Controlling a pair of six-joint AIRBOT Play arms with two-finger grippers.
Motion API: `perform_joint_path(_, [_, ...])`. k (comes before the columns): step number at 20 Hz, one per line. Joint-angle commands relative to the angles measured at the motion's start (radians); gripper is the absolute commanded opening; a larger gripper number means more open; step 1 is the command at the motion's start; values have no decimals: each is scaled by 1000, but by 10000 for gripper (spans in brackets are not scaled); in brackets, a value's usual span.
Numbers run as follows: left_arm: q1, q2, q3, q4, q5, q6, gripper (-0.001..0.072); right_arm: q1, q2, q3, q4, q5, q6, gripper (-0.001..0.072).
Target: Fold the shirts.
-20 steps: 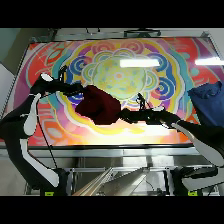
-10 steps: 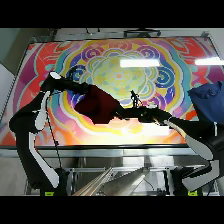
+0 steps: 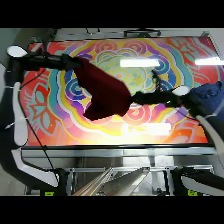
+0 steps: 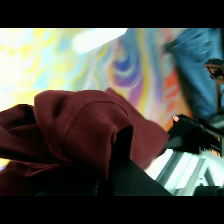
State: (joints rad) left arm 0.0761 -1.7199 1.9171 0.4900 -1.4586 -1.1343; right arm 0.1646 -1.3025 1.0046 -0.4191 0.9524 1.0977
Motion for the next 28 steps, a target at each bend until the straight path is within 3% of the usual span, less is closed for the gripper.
perform_joint_path(1, [8,197,5,-199,-42,7,11,-82,263,151,-97,37,33,19])
perform_joint_path(5, [-5,381,5,-326,-51,7,11,-81,484,341,-160,74,13,19])
perform_joint_path(9, [2,527,2,-269,-52,-14,12,-81,578,378,-318,118,63,19])
perform_joint_path(11, [-30,580,-58,-142,-38,-40,22,-80,533,369,-344,207,86,19])
perform_joint_path(15, [-146,636,-397,90,-7,-60,22,-58,373,262,-341,303,112,19])
perform_joint_path(19, [-227,559,-758,162,95,-13,21,11,180,98,-341,276,106,19])
perform_joint_path(22, [-236,423,-895,198,186,30,23,51,-6,28,-342,186,103,29])
perform_joint_path(23, [-225,373,-917,200,214,46,173,53,-68,29,-339,169,103,73])
perform_joint_path(24, [-210,330,-924,200,230,54,392,52,-123,33,-337,153,103,293])
perform_joint_path(25, [-183,287,-914,199,229,53,603,47,-163,45,-338,153,103,422])
perform_joint_path(26, [-151,248,-886,199,204,53,719,33,-190,66,-341,166,103,440])
perform_joint_path(28, [-82,180,-800,199,98,53,719,-8,-189,101,-341,212,103,440])
